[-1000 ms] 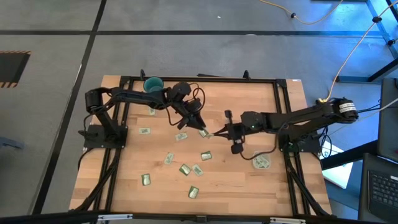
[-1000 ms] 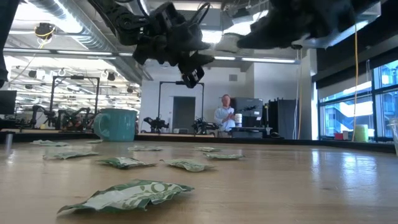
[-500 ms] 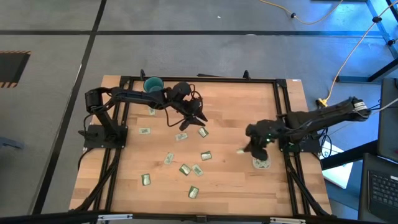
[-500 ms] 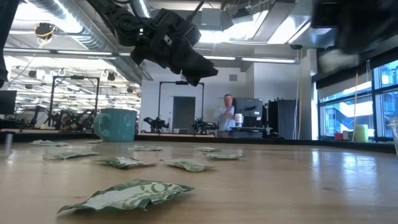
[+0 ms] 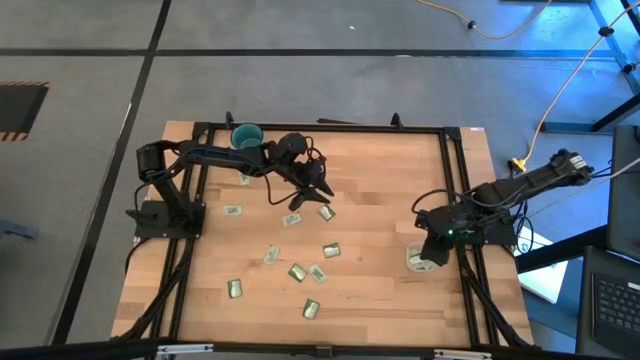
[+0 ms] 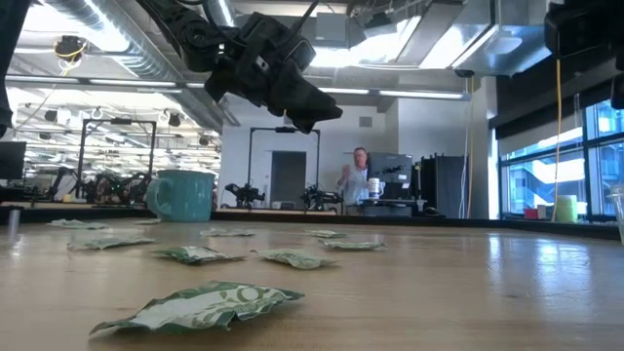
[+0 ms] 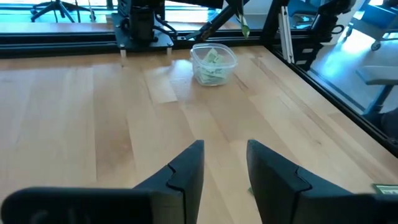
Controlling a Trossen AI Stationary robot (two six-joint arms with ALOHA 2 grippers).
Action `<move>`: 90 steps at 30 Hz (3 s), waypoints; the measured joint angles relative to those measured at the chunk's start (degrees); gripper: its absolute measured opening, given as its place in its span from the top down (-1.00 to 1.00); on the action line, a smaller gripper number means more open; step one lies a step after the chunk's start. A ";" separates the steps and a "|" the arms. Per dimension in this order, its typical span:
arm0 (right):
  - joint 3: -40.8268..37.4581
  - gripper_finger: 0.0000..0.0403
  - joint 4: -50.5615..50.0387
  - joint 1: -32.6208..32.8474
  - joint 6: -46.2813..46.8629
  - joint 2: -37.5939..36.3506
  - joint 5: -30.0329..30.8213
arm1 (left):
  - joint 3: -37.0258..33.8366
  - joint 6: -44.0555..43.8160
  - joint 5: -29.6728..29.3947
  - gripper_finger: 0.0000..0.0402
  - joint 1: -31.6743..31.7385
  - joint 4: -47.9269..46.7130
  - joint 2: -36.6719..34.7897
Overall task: Pick and place items into bin
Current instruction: Put the green stevia packet into the transparent bin
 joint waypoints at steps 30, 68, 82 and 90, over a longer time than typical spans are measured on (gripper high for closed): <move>0.00 1.00 -5.74 0.20 5.99 10.56 3.70 | -0.02 0.00 0.00 0.47 0.02 -0.10 0.00; 0.50 0.55 -15.96 -1.02 -0.57 13.89 11.63 | -0.05 3.33 -9.60 0.48 -0.34 -9.04 -0.02; 0.29 0.54 -2.75 -5.04 -16.81 -6.90 26.96 | 0.05 14.40 -28.86 0.48 -8.19 -14.61 1.79; 0.17 0.54 -0.31 -7.12 -22.58 -8.98 28.86 | -0.04 12.00 -29.20 0.48 -8.29 -13.78 7.08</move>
